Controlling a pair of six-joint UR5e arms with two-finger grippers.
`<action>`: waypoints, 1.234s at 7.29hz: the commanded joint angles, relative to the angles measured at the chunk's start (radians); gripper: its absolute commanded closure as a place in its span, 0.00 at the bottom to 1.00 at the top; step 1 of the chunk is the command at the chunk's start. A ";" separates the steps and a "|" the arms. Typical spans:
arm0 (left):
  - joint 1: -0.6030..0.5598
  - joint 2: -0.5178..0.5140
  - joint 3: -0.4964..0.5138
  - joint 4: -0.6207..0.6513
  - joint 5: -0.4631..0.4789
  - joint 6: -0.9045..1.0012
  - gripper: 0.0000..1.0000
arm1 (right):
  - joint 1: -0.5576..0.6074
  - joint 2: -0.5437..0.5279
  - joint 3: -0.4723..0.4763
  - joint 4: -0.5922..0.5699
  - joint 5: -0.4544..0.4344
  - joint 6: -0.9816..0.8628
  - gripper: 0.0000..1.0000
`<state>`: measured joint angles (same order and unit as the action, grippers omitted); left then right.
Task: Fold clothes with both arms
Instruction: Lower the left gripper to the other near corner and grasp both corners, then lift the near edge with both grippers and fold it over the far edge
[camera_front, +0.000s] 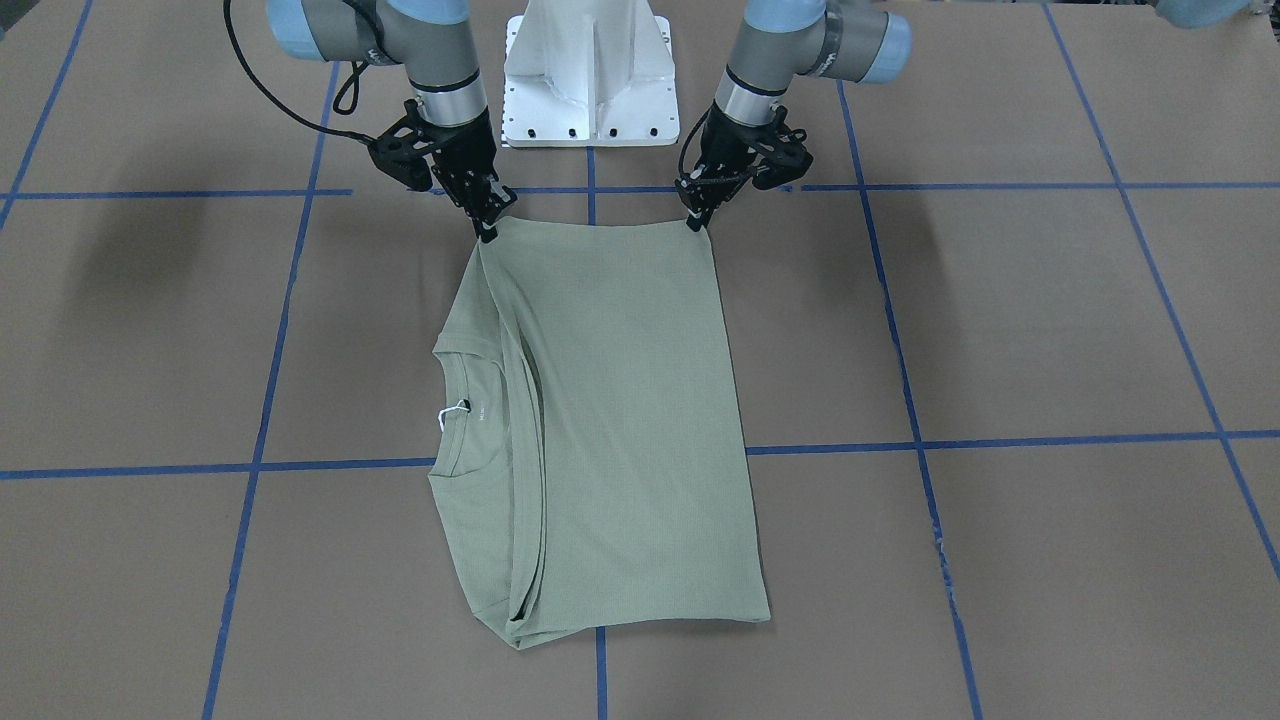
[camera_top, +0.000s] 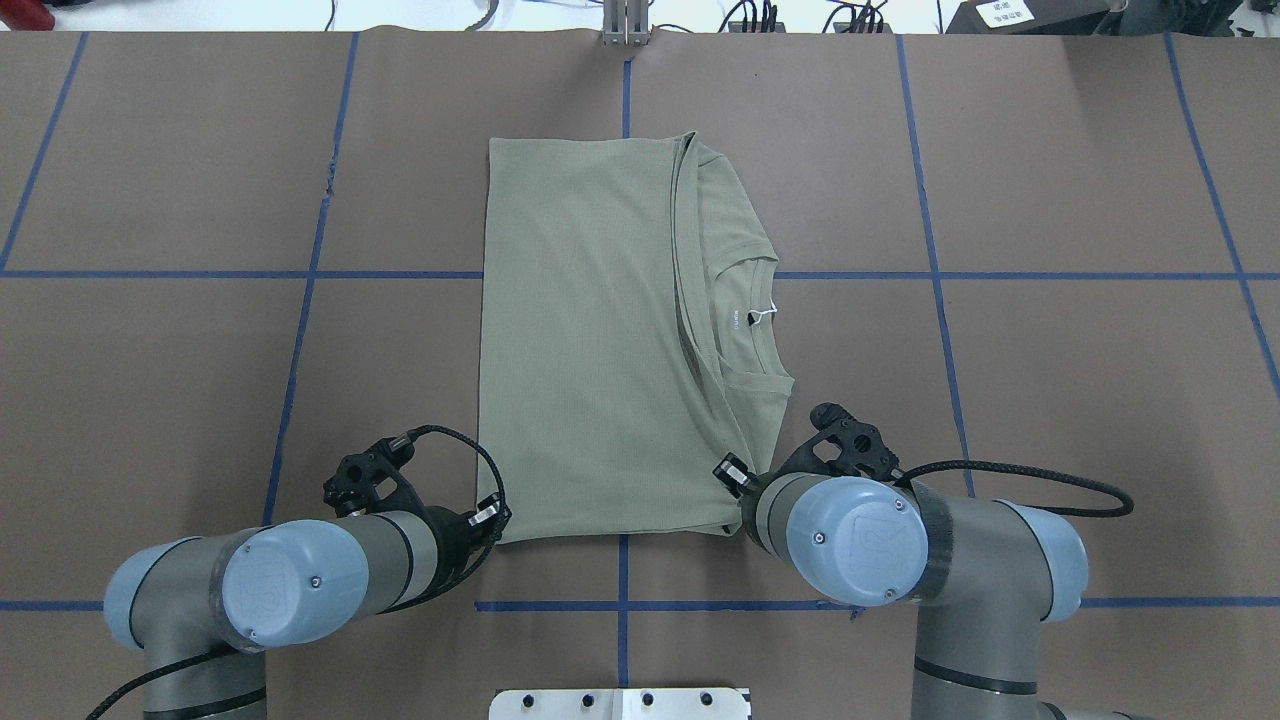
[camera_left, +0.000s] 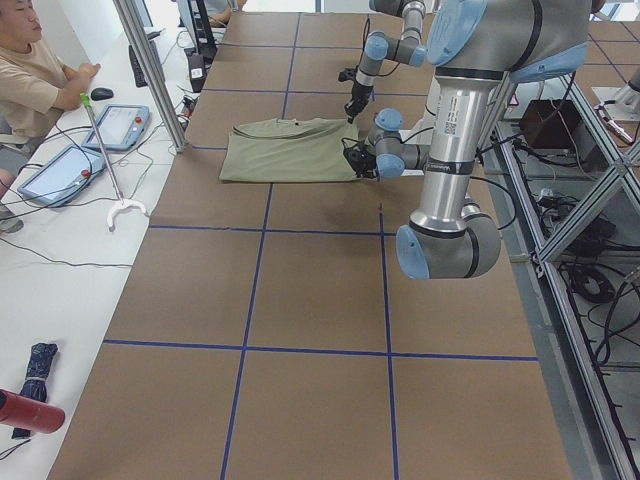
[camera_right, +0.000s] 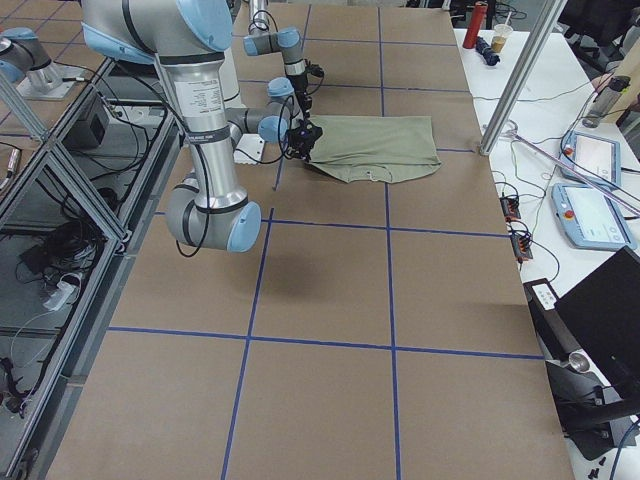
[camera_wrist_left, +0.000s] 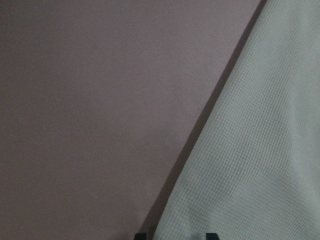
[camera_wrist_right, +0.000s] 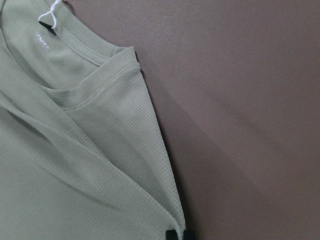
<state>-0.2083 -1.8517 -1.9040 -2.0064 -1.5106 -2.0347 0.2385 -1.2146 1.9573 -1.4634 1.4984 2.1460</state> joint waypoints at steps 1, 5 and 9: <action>-0.025 0.009 -0.061 0.002 -0.005 0.011 1.00 | -0.001 0.001 0.008 0.000 -0.001 0.000 1.00; -0.054 0.025 -0.455 0.201 -0.127 -0.028 1.00 | -0.007 -0.149 0.349 -0.032 0.016 0.060 1.00; -0.397 -0.225 -0.044 0.155 -0.206 0.198 1.00 | 0.387 0.166 -0.040 -0.048 0.235 -0.139 1.00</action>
<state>-0.5201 -2.0202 -2.0799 -1.8176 -1.7037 -1.9242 0.5035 -1.1506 2.0817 -1.5165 1.6672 2.1117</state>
